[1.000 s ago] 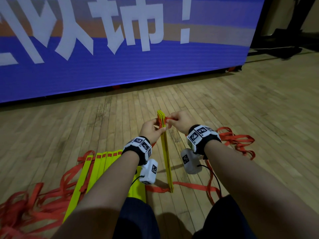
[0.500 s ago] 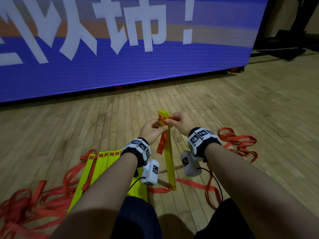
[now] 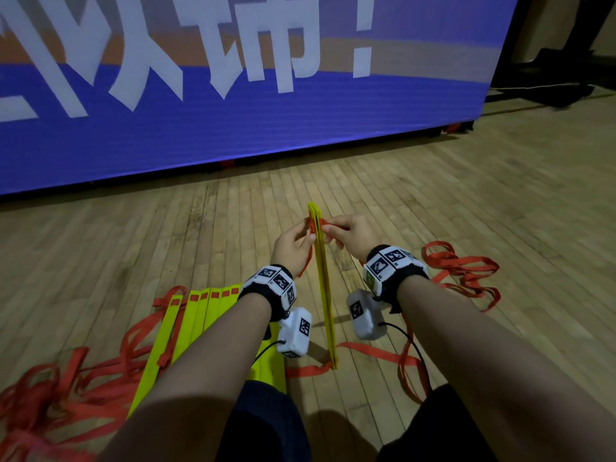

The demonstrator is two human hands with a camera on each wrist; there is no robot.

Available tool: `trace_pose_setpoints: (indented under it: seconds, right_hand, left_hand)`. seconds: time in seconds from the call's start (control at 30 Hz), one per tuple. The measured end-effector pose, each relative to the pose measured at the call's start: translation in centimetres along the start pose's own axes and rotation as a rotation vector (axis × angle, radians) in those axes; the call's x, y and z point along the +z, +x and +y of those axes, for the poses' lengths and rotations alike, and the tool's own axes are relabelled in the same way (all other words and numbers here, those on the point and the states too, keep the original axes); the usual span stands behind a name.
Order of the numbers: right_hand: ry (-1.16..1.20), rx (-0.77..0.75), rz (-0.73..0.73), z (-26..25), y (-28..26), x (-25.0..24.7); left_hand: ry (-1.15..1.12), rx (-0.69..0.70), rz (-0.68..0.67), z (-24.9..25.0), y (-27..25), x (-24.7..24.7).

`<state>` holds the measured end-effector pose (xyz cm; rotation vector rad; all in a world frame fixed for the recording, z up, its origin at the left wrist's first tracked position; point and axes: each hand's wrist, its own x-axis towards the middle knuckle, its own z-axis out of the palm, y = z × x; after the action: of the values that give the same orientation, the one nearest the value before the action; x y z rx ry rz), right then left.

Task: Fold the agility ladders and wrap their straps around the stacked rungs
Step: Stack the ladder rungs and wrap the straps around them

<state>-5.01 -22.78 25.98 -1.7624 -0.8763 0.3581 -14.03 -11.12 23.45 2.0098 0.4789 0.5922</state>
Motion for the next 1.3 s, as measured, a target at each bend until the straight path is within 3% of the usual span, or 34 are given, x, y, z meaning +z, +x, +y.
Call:
trace_pose_setpoints:
  seconds: [0.13, 0.3, 0.43, 0.53, 0.73, 0.83, 1.03, 1.2, 1.3]
  right_hand:
    - [0.083, 0.015, 0.008, 1.0, 0.4, 1.2]
    - [0.173, 0.013, -0.018, 0.8, 0.0, 1.6]
    - [0.28, 0.027, -0.126, -0.2, -0.6, 1.4]
    - [0.29, 0.046, -0.122, -0.1, -0.3, 1.4]
    - [0.037, 0.008, 0.055, 0.6, 0.5, 2.2]
    - [-0.012, -0.022, 0.095, 0.5, 0.1, 2.3]
    - [-0.091, -0.035, 0.068, 0.5, -0.1, 1.9]
    - [-0.241, -0.043, 0.076, 1.3, 0.1, 1.7]
    - [-0.358, -0.119, 0.094, 2.1, -0.1, 2.3]
  left_hand:
    - [0.028, -0.057, 0.051, -1.0, 0.1, 0.9]
    - [-0.137, -0.162, -0.054, -0.5, -0.2, 0.1]
    - [-0.151, -0.028, -0.063, -0.4, -0.1, -1.0]
    - [-0.183, -0.033, -0.059, -0.2, -0.1, -1.3]
    - [-0.226, -0.082, 0.024, 0.0, -0.2, -1.3]
    - [-0.258, -0.124, -0.023, 0.1, -0.3, -1.3]
    - [-0.233, -0.154, -0.079, 0.1, -0.1, -1.8]
    - [-0.193, -0.206, 0.048, 0.0, 0.0, -1.6]
    - [-0.167, -0.211, 0.049, -0.4, 0.4, -1.0]
